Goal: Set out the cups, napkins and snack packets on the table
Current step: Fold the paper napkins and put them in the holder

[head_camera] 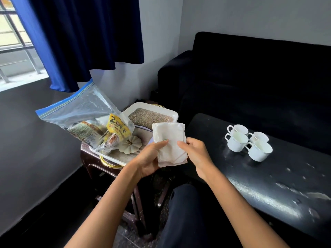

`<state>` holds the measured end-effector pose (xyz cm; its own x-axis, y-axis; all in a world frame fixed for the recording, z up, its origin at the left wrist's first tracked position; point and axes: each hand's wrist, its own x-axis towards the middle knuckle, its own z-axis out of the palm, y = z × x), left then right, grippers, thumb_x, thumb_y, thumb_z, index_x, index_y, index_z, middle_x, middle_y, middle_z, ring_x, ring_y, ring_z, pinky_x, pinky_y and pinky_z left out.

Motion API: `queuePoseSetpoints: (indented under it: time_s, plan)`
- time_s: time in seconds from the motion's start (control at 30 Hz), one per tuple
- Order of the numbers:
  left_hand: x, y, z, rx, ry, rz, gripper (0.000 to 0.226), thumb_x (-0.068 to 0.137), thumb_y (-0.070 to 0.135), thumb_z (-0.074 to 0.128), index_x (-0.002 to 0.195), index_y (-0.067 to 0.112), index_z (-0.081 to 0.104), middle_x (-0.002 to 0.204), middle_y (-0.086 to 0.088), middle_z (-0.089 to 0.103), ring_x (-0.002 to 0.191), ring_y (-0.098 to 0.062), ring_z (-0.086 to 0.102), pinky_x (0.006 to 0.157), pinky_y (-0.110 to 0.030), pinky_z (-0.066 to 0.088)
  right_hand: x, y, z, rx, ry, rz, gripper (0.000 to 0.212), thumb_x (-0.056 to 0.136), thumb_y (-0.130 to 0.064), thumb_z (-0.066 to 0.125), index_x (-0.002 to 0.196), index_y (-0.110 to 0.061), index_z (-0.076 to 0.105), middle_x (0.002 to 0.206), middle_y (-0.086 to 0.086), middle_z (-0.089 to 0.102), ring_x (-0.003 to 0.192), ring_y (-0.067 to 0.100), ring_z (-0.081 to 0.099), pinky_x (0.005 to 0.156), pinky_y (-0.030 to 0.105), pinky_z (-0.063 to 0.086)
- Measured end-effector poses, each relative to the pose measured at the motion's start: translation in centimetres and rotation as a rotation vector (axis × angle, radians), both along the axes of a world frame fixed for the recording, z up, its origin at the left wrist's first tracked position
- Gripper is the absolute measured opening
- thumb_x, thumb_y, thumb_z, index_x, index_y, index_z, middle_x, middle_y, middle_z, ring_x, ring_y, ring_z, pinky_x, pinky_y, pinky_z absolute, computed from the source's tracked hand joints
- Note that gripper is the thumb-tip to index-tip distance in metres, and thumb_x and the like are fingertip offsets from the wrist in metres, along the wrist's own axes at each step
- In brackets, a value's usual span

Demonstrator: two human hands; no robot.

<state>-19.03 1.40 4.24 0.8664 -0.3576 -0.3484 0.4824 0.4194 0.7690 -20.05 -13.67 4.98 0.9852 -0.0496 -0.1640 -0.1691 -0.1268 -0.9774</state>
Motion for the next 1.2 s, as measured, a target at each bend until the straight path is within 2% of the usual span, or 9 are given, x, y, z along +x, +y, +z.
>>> queuePoseSetpoints:
  time_s: [0.17, 0.3, 0.43, 0.53, 0.63, 0.73, 0.9, 1.03, 1.2]
  plan:
    - [-0.4, -1.0, 0.0, 0.152, -0.109, -0.094, 0.016, 0.094, 0.016, 0.054, 0.107, 0.018, 0.062, 0.093, -0.005, 0.075, 0.083, -0.022, 0.07, 0.063, -0.034, 0.057, -1.1, -1.0, 0.4, -0.01, -0.073, -0.171, 0.03, 0.086, -0.012, 0.059, 0.095, 0.016, 0.055, 0.094, 0.037, 0.059, 0.076, 0.023, 0.052, 0.067, 0.037, 0.042]
    - [-0.5, -2.0, -0.4, 0.225, -0.109, -0.052, 0.016, 0.088, 0.008, 0.062, 0.103, 0.006, 0.066, 0.091, -0.009, 0.073, 0.073, -0.018, 0.071, 0.055, -0.025, 0.058, -2.0, -2.5, 0.5, 0.015, -0.092, -0.169, 0.012, 0.087, -0.012, 0.061, 0.089, -0.001, 0.065, 0.091, 0.023, 0.069, 0.078, 0.023, 0.064, 0.072, 0.041, 0.054]
    - [-1.0, -3.5, -0.6, 0.263, -0.156, -0.03, 0.018, 0.082, 0.003, 0.067, 0.1, 0.004, 0.067, 0.079, -0.006, 0.075, 0.067, -0.016, 0.072, 0.051, -0.025, 0.057, -3.5, -4.4, 0.2, 0.072, -0.096, -0.104, 0.001, 0.086, -0.017, 0.065, 0.087, -0.016, 0.065, 0.076, 0.001, 0.07, 0.065, 0.006, 0.067, 0.053, 0.022, 0.053]
    - [-1.8, -4.8, -0.4, 0.289, -0.176, -0.072, 0.019, 0.083, 0.005, 0.067, 0.102, 0.006, 0.068, 0.078, -0.005, 0.075, 0.064, -0.015, 0.071, 0.047, -0.022, 0.053, -4.5, -6.0, 0.1, 0.061, -0.075, -0.111, 0.011, 0.083, -0.011, 0.068, 0.089, -0.02, 0.066, 0.088, 0.006, 0.074, 0.082, 0.02, 0.071, 0.073, 0.036, 0.057]
    - [-2.3, -6.1, 0.1, 0.301, -0.204, -0.131, 0.02, 0.083, 0.012, 0.068, 0.103, 0.011, 0.069, 0.091, -0.007, 0.076, 0.078, -0.018, 0.073, 0.059, -0.026, 0.057, -5.5, -7.7, 0.3, 0.057, -0.09, -0.151, 0.016, 0.08, -0.004, 0.069, 0.084, -0.02, 0.067, 0.086, 0.006, 0.074, 0.084, 0.022, 0.071, 0.078, 0.036, 0.057]
    - [-2.9, -7.7, 0.8, 0.259, -0.197, -0.184, 0.02, 0.084, 0.015, 0.068, 0.104, 0.014, 0.07, 0.098, -0.007, 0.075, 0.086, -0.021, 0.072, 0.066, -0.029, 0.058, -6.6, -10.1, 0.7, 0.053, -0.088, -0.147, 0.015, 0.078, -0.003, 0.07, 0.087, -0.015, 0.068, 0.088, 0.009, 0.074, 0.086, 0.024, 0.071, 0.082, 0.037, 0.056]
    - [-4.2, -12.3, 1.5, 0.208, -0.12, -0.154, 0.015, 0.079, 0.006, 0.07, 0.092, 0.012, 0.072, 0.09, -0.006, 0.076, 0.076, -0.02, 0.073, 0.057, -0.028, 0.057, -8.5, -15.0, 1.8, 0.083, -0.069, -0.123, 0.02, 0.078, -0.008, 0.072, 0.097, -0.012, 0.067, 0.093, 0.007, 0.074, 0.091, 0.023, 0.07, 0.08, 0.034, 0.056]
    - [-5.4, -17.8, 1.5, 0.044, 0.05, -0.064, 0.025, 0.081, 0.003, 0.068, 0.105, 0.008, 0.064, 0.089, -0.009, 0.075, 0.072, -0.02, 0.073, 0.054, -0.029, 0.057, -10.8, -18.7, 2.3, 0.285, -0.063, -0.207, 0.046, 0.069, -0.031, 0.081, 0.108, -0.014, 0.064, 0.101, 0.006, 0.073, 0.093, 0.022, 0.07, 0.072, 0.037, 0.058]
    - [-8.6, -25.5, 0.7, -0.157, 0.209, -0.061, 0.022, 0.084, 0.001, 0.063, 0.106, 0.003, 0.06, 0.087, -0.012, 0.072, 0.073, -0.02, 0.07, 0.061, -0.026, 0.06, -14.7, -22.1, 0.8, 0.423, 0.014, -0.376, 0.059, 0.059, -0.031, 0.084, 0.108, -0.011, 0.061, 0.1, 0.008, 0.073, 0.093, 0.025, 0.071, 0.075, 0.043, 0.059]
